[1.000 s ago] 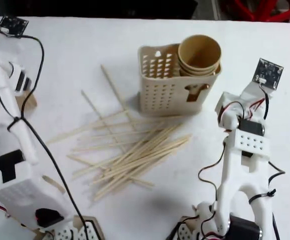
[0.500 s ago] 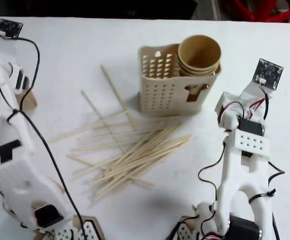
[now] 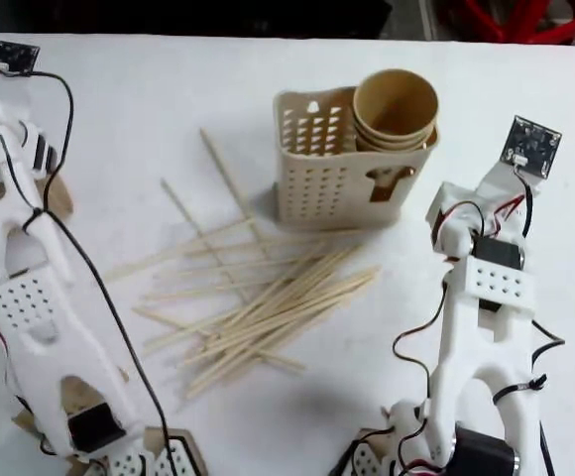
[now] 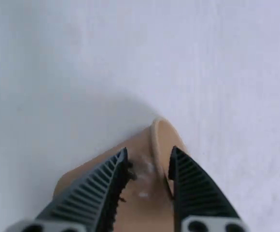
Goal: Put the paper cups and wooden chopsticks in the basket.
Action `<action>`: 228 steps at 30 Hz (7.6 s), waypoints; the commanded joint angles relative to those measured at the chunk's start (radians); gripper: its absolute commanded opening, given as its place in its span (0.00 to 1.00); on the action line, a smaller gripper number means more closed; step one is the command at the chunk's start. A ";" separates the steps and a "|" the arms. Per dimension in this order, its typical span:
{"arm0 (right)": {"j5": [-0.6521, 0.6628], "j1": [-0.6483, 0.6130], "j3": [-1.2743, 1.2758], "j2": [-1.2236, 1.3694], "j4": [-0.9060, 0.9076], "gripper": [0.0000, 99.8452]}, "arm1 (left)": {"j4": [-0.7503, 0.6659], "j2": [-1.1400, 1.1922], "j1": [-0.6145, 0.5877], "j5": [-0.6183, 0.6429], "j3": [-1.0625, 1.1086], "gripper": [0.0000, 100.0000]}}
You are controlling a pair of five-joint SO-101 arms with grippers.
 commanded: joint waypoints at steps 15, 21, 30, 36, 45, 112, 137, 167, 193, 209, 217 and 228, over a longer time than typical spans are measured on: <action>0.012 -0.008 -0.006 -0.019 -0.018 0.04 | 0.290 0.001 0.120 0.012 -0.477 0.02; 0.012 -0.008 -0.008 -0.019 -0.018 0.04 | 0.290 -0.124 0.189 0.064 -0.496 0.02; 0.012 -0.008 -0.008 -0.019 -0.018 0.04 | 0.285 -0.394 0.458 0.147 -0.493 0.02; 0.012 -0.008 -0.008 -0.019 -0.018 0.04 | 0.215 -0.458 0.720 0.147 -0.500 0.02; 0.012 -0.008 -0.006 -0.019 -0.028 0.04 | -0.018 -0.460 0.960 0.147 -0.500 0.02; 0.014 -0.002 0.000 -0.019 -0.045 0.04 | -0.160 -0.237 1.122 0.365 -0.364 0.14; 0.014 -0.002 -0.002 -0.019 -0.047 0.04 | 0.020 -0.213 1.161 0.338 -0.611 0.14; 0.048 -0.008 0.002 -0.019 -0.047 0.04 | 0.284 -1.023 0.593 0.238 0.388 0.15; 0.244 -0.325 -0.123 -0.344 0.325 0.04 | 0.242 -1.388 0.170 0.247 0.802 0.15; 0.245 -1.044 -0.140 -0.223 0.409 0.04 | 0.198 -1.383 -0.001 0.244 0.809 0.15; 0.239 -1.130 -0.133 -0.110 0.380 0.04 | 0.018 -1.380 -0.108 0.092 0.970 0.15; 0.239 -1.032 -0.110 -0.085 0.366 0.04 | -0.508 -1.379 -0.188 -0.009 1.390 0.15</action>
